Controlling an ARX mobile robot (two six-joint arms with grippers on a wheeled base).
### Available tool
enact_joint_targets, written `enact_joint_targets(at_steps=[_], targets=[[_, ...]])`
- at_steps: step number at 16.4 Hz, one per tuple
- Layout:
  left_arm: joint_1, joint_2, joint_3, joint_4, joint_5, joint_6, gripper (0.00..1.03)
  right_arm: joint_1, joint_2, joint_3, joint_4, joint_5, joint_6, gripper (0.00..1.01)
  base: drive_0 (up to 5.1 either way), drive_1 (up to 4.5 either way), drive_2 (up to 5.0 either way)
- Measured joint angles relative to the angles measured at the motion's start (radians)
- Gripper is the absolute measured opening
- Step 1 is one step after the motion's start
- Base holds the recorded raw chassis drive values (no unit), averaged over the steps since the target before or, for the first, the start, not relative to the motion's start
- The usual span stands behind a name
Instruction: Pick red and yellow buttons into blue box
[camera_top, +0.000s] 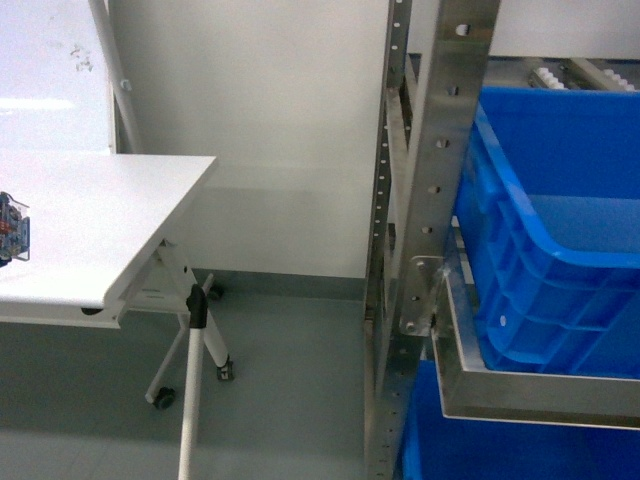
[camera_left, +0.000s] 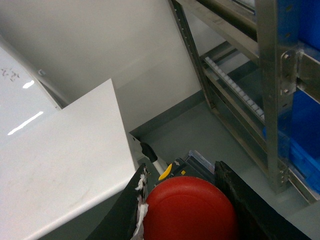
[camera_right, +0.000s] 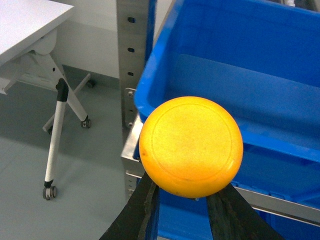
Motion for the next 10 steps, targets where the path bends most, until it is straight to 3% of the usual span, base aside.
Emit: enact_joint_targets(at_steps=[10], targets=[[0.000, 0.000, 0.000, 0.004, 0.000, 0.000, 0.33, 0.000, 0.000, 0.000, 0.000, 0.000, 0.000, 0.20, 5.0, -2.36, -2.4]])
